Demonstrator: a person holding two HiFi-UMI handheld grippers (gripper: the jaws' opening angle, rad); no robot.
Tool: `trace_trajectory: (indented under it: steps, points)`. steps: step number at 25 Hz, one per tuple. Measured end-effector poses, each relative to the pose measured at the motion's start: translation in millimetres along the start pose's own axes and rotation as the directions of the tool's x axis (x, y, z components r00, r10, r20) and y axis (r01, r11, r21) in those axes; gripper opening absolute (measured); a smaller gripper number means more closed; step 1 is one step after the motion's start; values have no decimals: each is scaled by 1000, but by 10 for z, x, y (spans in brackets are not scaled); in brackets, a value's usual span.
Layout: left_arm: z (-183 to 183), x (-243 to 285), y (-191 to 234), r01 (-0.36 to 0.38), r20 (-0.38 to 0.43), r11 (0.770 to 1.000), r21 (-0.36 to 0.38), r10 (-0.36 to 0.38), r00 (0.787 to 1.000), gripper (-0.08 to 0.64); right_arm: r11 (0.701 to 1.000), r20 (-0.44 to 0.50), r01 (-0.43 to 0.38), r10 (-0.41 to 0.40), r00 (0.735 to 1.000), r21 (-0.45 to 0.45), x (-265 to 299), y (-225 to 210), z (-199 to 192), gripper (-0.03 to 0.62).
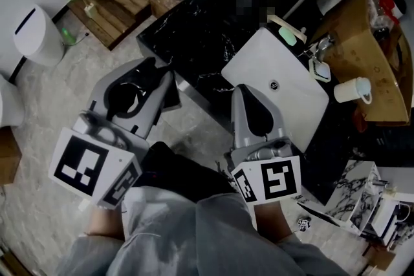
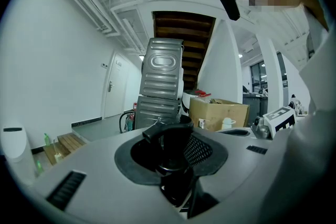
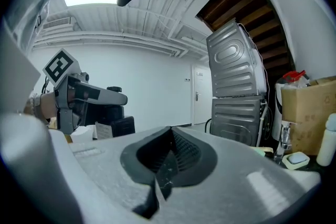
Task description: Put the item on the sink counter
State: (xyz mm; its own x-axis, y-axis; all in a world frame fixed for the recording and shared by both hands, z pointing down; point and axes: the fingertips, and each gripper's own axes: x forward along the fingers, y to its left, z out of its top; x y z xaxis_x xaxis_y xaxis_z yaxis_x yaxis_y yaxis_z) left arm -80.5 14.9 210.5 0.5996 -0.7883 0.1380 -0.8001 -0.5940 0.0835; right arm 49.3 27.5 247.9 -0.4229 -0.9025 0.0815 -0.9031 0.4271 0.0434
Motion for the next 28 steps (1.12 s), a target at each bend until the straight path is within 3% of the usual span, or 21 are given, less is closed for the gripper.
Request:
trace_trajectory:
  steps: [7, 17, 28]
  points:
    - [38, 180, -64, 23, -10, 1000, 4, -23, 1000, 117, 999, 13, 39, -40, 999, 14, -52, -205, 15, -3]
    - [116, 707, 53, 123, -14, 992, 26, -123, 992, 117, 987, 7, 160, -160, 987, 21, 99, -561, 3, -3]
    - [239, 1376, 480, 272, -52, 960, 61, -270, 962, 117, 953, -21, 300, -299, 954, 42, 679, -805, 26, -3]
